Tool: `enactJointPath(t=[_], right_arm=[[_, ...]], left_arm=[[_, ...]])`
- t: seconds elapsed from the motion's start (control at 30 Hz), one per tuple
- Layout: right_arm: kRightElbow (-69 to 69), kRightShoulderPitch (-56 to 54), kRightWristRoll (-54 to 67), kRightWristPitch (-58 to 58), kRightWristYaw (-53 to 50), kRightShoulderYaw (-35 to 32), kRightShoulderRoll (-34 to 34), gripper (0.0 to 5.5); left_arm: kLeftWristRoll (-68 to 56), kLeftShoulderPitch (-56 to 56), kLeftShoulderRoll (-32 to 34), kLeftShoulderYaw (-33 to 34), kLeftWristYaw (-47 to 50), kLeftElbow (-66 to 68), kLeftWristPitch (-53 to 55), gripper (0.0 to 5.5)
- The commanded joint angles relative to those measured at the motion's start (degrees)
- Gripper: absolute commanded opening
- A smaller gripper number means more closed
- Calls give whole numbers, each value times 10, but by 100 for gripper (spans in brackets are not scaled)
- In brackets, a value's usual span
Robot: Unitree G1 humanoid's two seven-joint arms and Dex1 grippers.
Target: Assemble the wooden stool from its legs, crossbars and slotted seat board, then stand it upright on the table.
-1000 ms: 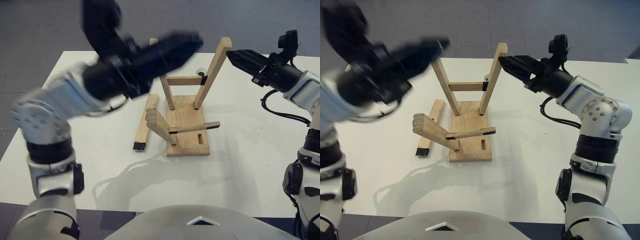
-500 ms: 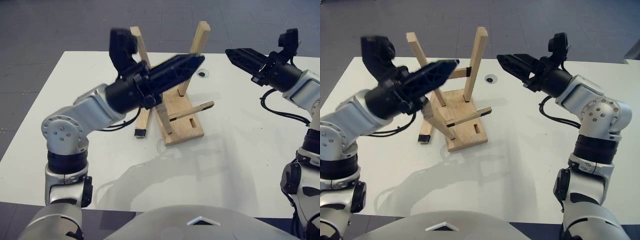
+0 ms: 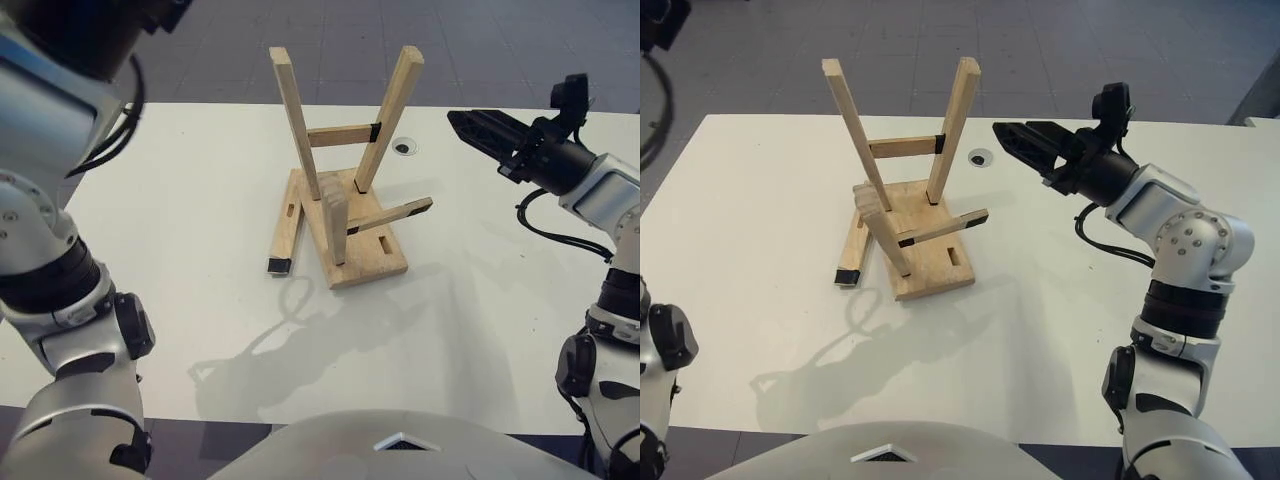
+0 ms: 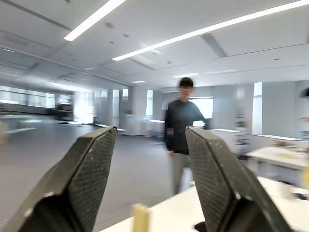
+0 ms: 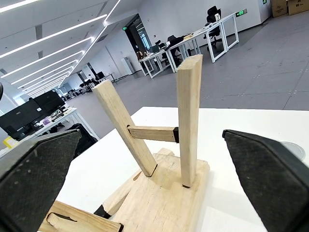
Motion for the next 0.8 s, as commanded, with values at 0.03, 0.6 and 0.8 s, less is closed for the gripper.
enactJointPath(t=[0.03,0.6,0.8], right_arm=[[-10,15,0,-3,-16,-13,1,550],[-36,28,3,-3,-58,-7,25,550],[-43,29,3,-4,-64,-6,31,550]], left_arm=[[121,166,-1,-15,101,-62,45,266],[377,400,-133,-235,41,-39,86,445],[433,426,-141,-255,-11,7,68,445]])
